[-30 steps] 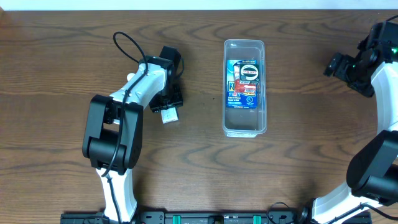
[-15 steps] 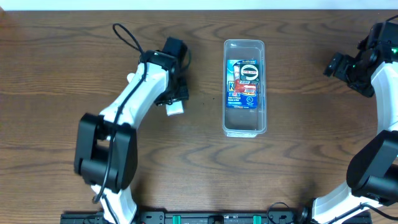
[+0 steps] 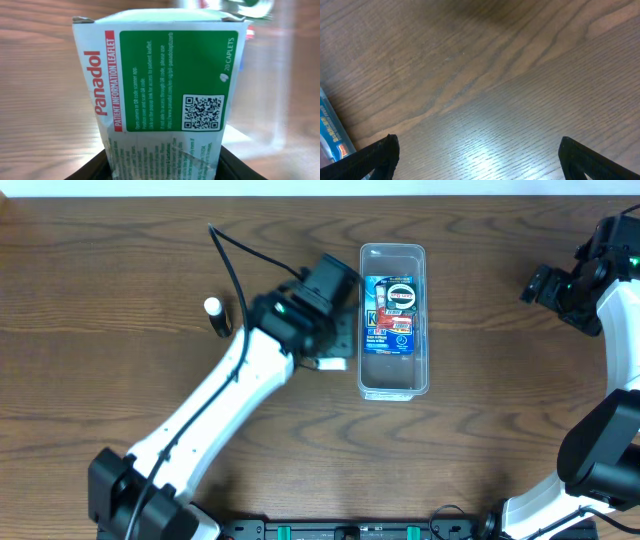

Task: Pack container
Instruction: 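Carry the white-green box right and lower it into the container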

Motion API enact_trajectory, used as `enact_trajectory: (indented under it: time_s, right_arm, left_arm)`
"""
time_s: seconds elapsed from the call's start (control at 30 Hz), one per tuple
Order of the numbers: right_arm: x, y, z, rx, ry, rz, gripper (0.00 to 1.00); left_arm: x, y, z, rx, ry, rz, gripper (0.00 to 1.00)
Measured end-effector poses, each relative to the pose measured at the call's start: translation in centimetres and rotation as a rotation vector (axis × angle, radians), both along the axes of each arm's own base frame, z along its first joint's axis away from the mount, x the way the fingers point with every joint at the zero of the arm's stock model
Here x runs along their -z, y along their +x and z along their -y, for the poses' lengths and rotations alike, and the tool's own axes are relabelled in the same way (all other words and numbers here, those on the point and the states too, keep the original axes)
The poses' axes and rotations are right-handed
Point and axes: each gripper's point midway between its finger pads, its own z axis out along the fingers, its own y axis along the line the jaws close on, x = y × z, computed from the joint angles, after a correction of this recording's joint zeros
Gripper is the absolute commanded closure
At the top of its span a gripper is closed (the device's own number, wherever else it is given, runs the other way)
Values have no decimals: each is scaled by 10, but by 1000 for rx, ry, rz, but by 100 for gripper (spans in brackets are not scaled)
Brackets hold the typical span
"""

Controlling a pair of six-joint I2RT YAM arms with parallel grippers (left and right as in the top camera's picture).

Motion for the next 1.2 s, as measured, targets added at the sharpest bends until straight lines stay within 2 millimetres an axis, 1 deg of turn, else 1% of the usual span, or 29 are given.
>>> enact_trajectory:
  time_s: [0.07,0.17,0.3,0.43,0.57,0.63,0.7,0.8,0.9,0.97,1.03,1.2]
  right_arm:
    - [0,0,0,0,0,1,1]
    - [0,0,0,0,0,0,1]
    - [0,0,0,1,0,0,1]
    - [0,0,0,0,0,0,1]
    - [0,0,0,0,0,0,1]
    - [0,0,0,0,0,0,1]
    - [0,0,0,0,0,1,1]
    - [0,0,0,0,0,0,1]
    - [0,0,0,0,0,1,1]
    - [0,0,0,0,0,0,1]
    - [0,0,0,1,0,0,1]
    - [0,0,0,0,0,1,1]
  left_arm:
    - [-6,-10,17,26,-27,12,47]
    - [-9,-23,42,60,-62,21,47]
    - [-15,-29,66,91,-111,47,47]
    - [-20,-22,80,89,-159,84,47]
    - [-24,-8,94,86,-204,134,47]
    - [-21,0,103,87,-220,151,47]
    - [-13,6,109,85,-222,157,47]
    - [9,13,114,79,-191,138,47]
    - [34,18,113,70,-142,112,47]
    - [45,21,111,62,-118,99,47]
    - [49,23,107,53,-103,94,47]
    - [50,28,100,37,-93,97,47]
